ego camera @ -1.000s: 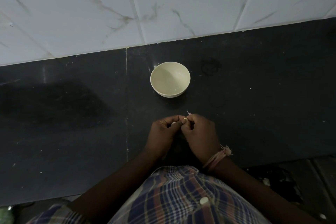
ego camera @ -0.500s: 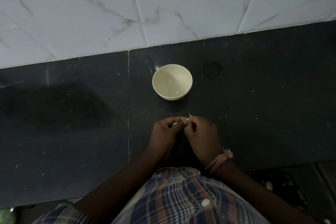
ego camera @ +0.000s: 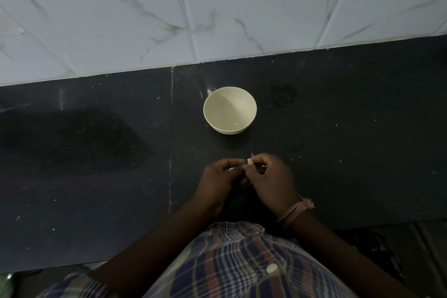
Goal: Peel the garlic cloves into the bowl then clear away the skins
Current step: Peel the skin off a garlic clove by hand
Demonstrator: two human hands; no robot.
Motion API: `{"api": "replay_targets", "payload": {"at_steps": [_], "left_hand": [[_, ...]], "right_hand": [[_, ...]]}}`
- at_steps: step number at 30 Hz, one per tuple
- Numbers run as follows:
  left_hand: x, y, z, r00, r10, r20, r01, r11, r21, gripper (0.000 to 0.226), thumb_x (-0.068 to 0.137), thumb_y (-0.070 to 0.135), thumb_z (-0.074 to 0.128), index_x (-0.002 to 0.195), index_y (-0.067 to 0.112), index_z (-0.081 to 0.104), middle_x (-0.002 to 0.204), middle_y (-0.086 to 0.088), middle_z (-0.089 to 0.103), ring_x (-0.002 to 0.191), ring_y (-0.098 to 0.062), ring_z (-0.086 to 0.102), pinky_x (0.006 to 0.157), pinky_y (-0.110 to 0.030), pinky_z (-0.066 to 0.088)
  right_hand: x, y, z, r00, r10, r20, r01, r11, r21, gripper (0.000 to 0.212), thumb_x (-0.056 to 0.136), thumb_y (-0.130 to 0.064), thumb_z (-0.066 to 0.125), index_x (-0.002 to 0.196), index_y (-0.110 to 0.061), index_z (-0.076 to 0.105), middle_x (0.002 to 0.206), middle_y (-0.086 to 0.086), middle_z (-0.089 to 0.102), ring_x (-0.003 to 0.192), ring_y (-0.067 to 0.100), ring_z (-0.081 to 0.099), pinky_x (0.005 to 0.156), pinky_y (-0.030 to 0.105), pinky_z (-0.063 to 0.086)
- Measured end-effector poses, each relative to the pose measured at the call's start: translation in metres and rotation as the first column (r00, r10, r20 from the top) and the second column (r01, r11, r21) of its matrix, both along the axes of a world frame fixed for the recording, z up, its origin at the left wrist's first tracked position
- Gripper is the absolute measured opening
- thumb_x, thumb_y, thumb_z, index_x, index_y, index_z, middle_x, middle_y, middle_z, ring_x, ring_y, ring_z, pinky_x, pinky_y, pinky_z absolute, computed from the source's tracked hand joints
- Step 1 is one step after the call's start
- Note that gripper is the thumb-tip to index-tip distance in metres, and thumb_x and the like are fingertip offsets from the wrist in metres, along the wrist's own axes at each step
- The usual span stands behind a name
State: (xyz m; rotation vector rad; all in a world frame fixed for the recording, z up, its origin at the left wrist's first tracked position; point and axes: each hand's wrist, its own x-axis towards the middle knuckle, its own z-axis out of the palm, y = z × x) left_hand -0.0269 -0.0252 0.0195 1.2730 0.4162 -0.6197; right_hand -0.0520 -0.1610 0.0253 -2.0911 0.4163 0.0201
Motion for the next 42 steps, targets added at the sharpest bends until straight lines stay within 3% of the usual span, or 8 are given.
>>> {"api": "replay_targets", "payload": {"at_steps": [3,7,10,16,23,31,38,42], "left_hand": [[0.0,-0.001,-0.003,0.998,-0.063,-0.031,0.062,0.998,-0.014,0.018,0.098,0.007,0.062,0.108,-0.005,0.072,0.091,-0.018,0.074,0.068,-0.014,0.069,0.063,-0.024,0.056],[0.0,0.003,-0.003,0.994,-0.081,-0.073,0.08,0.997,-0.019,0.017,0.098,0.008,0.062,0.091,0.006,0.078,0.082,-0.012,0.072,0.065,-0.01,0.066,0.061,-0.021,0.054],[0.001,0.006,0.0,0.995,-0.07,-0.064,0.069,0.997,-0.017,0.013,0.097,0.008,0.065,0.098,0.001,0.076,0.079,-0.011,0.071,0.064,-0.01,0.066,0.059,-0.02,0.053],[0.004,0.009,0.006,0.989,-0.143,-0.046,0.144,0.989,0.013,0.015,0.095,0.01,0.067,0.1,-0.002,0.075,0.078,-0.011,0.071,0.063,-0.01,0.062,0.057,-0.019,0.049],[0.007,0.01,0.01,0.979,-0.186,-0.085,0.19,0.981,0.035,0.009,0.095,0.009,0.067,0.093,0.006,0.075,0.076,-0.005,0.072,0.06,-0.006,0.061,0.054,-0.017,0.05],[0.008,0.008,0.018,0.961,-0.269,-0.059,0.274,0.954,0.124,0.02,0.098,0.012,0.065,0.083,0.009,0.077,0.072,-0.009,0.065,0.057,-0.011,0.058,0.052,-0.021,0.05],[0.005,0.003,0.024,0.937,-0.342,-0.068,0.348,0.906,0.24,0.027,0.1,0.009,0.058,0.078,0.008,0.073,0.057,-0.003,0.065,0.045,-0.01,0.053,0.045,-0.02,0.042],[0.011,0.004,0.028,0.915,-0.392,-0.094,0.399,0.849,0.346,0.025,0.1,0.011,0.059,0.081,0.009,0.075,0.057,-0.001,0.066,0.045,-0.009,0.055,0.047,-0.022,0.044]], "right_hand": [[-0.001,0.0,0.0,0.999,0.016,-0.041,-0.013,0.998,0.057,0.007,0.094,-0.024,0.066,0.1,-0.019,0.07,0.084,-0.006,0.071,0.075,0.003,0.067,0.069,0.025,0.055],[-0.002,-0.002,-0.002,0.995,0.087,-0.05,-0.082,0.993,0.083,0.016,0.097,-0.027,0.064,0.11,-0.021,0.068,0.095,-0.007,0.071,0.086,0.005,0.068,0.079,0.03,0.058],[-0.002,-0.003,-0.005,0.992,0.116,-0.04,-0.112,0.99,0.09,0.021,0.097,-0.029,0.063,0.116,-0.022,0.07,0.1,-0.006,0.072,0.09,0.009,0.069,0.079,0.034,0.058],[-0.003,-0.006,0.001,0.99,0.135,-0.038,-0.125,0.971,0.204,0.017,0.098,-0.016,0.063,0.112,-0.018,0.073,0.083,-0.003,0.072,0.061,0.003,0.065,0.056,0.02,0.052],[-0.004,-0.009,0.01,0.992,0.1,-0.075,-0.074,0.952,0.298,0.014,0.095,-0.014,0.067,0.106,-0.013,0.075,0.076,0.008,0.073,0.055,0.011,0.063,0.054,0.025,0.053],[-0.002,-0.008,0.007,0.996,0.075,-0.04,-0.07,0.992,0.104,0.013,0.089,-0.025,0.074,0.098,-0.018,0.079,0.093,-0.006,0.073,0.082,0.006,0.069,0.077,0.034,0.059],[-0.002,0.001,0.008,0.995,0.083,-0.057,-0.08,0.995,0.053,0.01,0.085,-0.019,0.072,0.081,-0.011,0.076,0.073,0.001,0.072,0.072,0.016,0.07,0.074,0.042,0.057],[0.0,0.006,0.009,0.993,0.102,-0.061,-0.104,0.994,-0.031,0.015,0.087,-0.019,0.07,0.084,-0.005,0.075,0.079,0.009,0.073,0.077,0.022,0.069,0.075,0.041,0.055]]}}
